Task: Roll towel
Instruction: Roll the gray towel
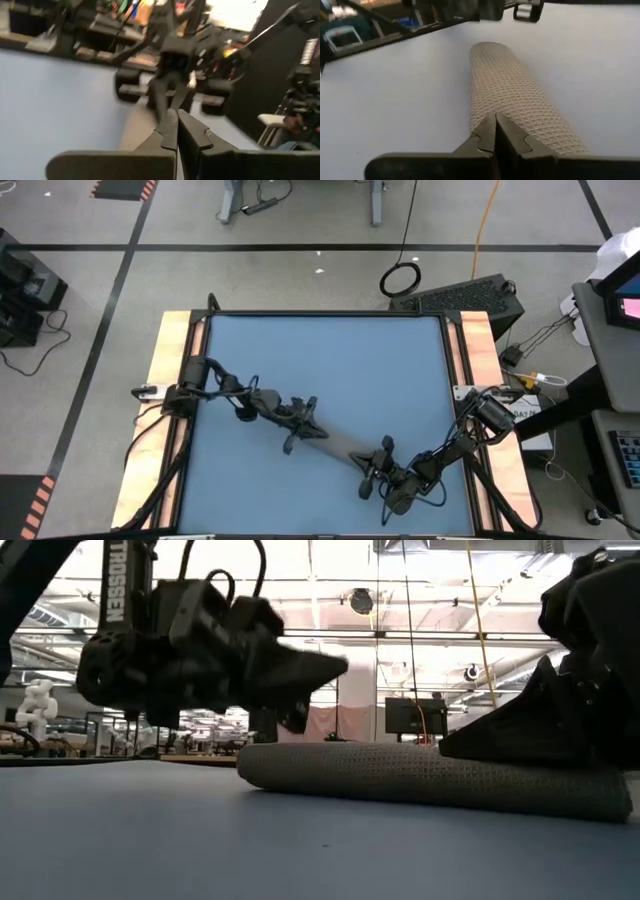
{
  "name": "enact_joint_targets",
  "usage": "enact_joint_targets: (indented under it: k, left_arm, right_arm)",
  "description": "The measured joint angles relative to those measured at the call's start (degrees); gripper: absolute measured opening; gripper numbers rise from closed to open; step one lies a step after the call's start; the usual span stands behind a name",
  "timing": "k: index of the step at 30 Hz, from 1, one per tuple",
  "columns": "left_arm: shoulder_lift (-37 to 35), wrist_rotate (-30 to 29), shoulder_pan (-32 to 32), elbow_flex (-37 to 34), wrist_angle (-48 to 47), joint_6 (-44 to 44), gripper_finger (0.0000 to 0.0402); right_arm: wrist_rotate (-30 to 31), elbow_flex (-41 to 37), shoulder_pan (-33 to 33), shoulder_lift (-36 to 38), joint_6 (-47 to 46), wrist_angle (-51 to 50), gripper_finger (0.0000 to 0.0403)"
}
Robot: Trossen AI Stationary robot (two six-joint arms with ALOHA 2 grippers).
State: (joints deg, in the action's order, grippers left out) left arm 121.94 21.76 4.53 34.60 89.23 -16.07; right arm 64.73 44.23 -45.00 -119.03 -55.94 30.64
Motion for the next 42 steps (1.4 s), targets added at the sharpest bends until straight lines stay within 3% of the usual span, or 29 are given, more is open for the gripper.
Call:
enact_joint_targets:
  k: [7, 12, 19, 24, 27, 35, 39, 42]
  left_arm:
    - [0.10, 0.16, 2.63, 3.56, -5.85, 3.82, 0.0002]
    - [0.28, -2.83, 3.95, 8.22, -18.51, 7.83, 0.0001]
    - [0.16, -5.60, 4.21, 10.45, -30.63, 9.25, 0.0001]
    - [0.05, -5.56, 4.11, 10.22, -31.52, 9.07, 0.0000]
    - [-1.28, -3.80, 4.09, 9.99, -31.40, 8.21, 0.0000]
    - [-12.21, -1.74, 3.10, 9.95, -36.76, 11.14, 0.0008]
    - [-21.47, -2.02, 1.58, 9.97, -45.30, 17.14, 0.0010]
    - [-27.78, -2.70, 0.04, 9.97, -53.21, 21.74, 0.0011]
  right_arm:
    - [0.43, -0.13, 1.11, 5.23, 14.59, 4.76, 0.0000]
    - [-0.24, -0.13, 4.43, 5.67, 19.66, 7.49, 0.0000]
    - [-7.98, 0.01, 8.69, 2.83, 15.72, 5.15, 0.0000]
    - [-7.21, 0.13, 8.90, 0.09, 10.33, 4.63, 0.0000]
    - [-7.41, 0.04, 8.71, 0.83, 12.05, 5.65, 0.0000]
    - [-11.76, -0.08, 8.51, 13.95, 30.03, 4.04, 0.0000]
    - [-12.91, -0.03, 8.51, 24.00, 38.03, -7.31, 0.0000]
    - [-12.83, 0.04, 8.48, 31.52, 39.47, -21.26, 0.0000]
